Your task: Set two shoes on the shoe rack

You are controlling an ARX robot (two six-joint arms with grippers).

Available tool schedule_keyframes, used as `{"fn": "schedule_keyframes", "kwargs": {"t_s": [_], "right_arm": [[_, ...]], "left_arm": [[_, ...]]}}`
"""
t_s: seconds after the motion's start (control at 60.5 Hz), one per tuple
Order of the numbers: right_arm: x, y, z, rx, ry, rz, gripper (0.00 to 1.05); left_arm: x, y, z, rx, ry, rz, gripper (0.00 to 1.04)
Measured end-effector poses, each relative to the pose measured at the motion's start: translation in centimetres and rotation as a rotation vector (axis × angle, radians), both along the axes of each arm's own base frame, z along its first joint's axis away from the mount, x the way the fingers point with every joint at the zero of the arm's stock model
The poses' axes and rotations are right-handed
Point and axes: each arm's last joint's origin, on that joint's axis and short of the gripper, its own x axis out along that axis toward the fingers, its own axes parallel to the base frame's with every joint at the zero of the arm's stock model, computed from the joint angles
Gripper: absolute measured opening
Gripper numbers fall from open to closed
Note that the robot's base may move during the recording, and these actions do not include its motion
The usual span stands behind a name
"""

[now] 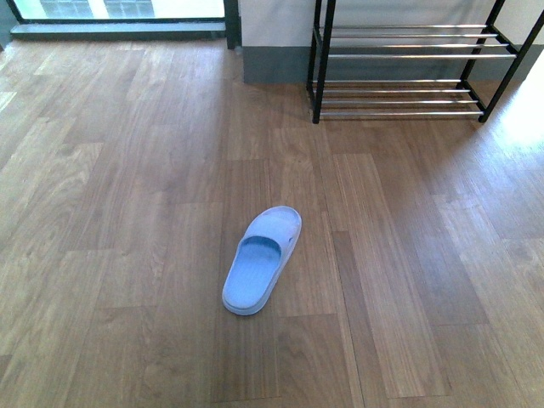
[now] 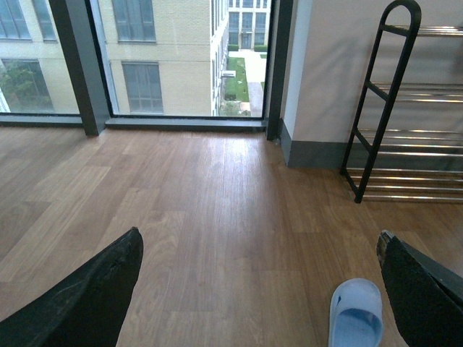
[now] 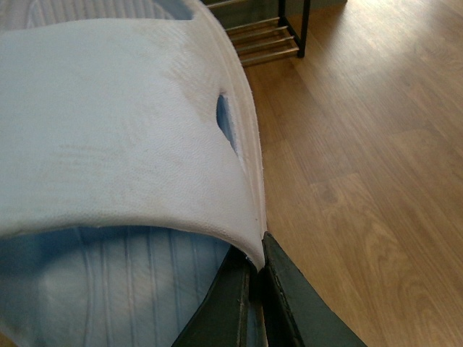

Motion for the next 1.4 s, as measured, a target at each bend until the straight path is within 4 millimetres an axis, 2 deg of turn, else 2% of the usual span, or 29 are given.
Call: {"fn": "schedule_keyframes", "kwargs": {"t_s": [1.405], "right_arm": [[-0.05,-0.02,-0.01,0.003,-0.001,-0.001,0.02]], "left_arm": [[0.00,0.00,0.00,0.000,0.000,0.000,0.95]]}}
